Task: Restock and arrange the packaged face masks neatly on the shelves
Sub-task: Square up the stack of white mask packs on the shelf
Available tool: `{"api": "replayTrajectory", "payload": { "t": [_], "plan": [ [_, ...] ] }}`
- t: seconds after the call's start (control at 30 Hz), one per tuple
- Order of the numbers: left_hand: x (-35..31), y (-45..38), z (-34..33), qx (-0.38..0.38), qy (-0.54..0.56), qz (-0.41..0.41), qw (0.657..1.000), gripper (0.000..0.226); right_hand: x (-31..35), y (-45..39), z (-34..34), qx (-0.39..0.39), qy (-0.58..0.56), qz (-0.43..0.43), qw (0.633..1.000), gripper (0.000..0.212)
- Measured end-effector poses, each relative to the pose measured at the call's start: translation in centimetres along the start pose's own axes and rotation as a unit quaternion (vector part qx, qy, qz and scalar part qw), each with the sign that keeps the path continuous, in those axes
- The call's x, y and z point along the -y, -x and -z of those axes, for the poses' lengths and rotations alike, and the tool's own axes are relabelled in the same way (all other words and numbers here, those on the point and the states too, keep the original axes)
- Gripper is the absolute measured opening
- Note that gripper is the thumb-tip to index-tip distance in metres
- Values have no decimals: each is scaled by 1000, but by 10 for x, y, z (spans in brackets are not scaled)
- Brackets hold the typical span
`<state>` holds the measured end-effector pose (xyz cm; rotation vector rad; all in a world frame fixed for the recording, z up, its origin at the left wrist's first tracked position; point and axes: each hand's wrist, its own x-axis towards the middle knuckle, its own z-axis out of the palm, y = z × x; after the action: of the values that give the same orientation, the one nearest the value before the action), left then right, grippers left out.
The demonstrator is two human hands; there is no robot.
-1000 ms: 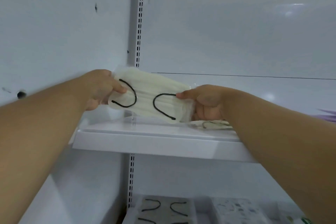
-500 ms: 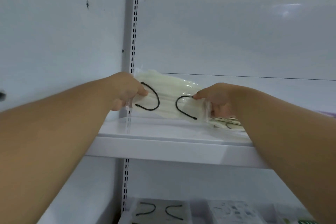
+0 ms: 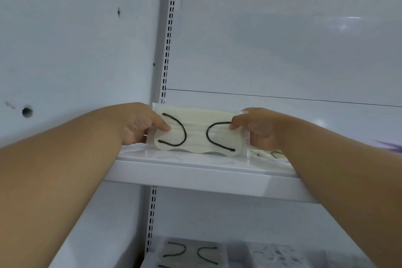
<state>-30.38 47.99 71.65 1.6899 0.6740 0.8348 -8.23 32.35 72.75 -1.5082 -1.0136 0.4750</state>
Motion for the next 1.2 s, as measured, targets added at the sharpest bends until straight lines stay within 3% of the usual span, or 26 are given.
{"api": "replayTrajectory", "payload": {
  "t": [0.2, 0.37, 0.5, 0.63, 0.77, 0.9, 1.0, 1.13, 1.2],
  "plan": [
    [3, 2, 3, 20, -16, 26, 999, 37, 2, 5, 13, 42, -29, 1, 999, 24],
    [-1, 3, 5, 3, 33, -68, 997, 69, 5, 6, 16, 21, -35, 80, 996, 26],
    [0, 0, 6, -34, -6, -137, 990, 46, 3, 6, 9, 18, 8, 90, 996, 23],
    [4, 1, 3, -26, -102, -173, 979, 39, 4, 7, 8, -36, 40, 138, 989, 16],
    [2, 1, -1, -21, -122, -189, 974, 44, 3, 5, 7, -50, 58, 139, 987, 15],
    [3, 4, -2, 3, -121, -163, 979, 56, 3, 8, 7, -38, 40, 116, 992, 22],
    [4, 2, -1, -26, -109, -133, 985, 61, -1, 10, 9, 29, 6, 31, 999, 32],
    [8, 1, 1, -37, -50, -68, 996, 12, -1, 8, 13, 49, -5, -21, 999, 44],
    [10, -2, 2, -34, -41, -49, 997, 21, -1, 7, 13, 43, -1, -17, 999, 50]
  ]
}}
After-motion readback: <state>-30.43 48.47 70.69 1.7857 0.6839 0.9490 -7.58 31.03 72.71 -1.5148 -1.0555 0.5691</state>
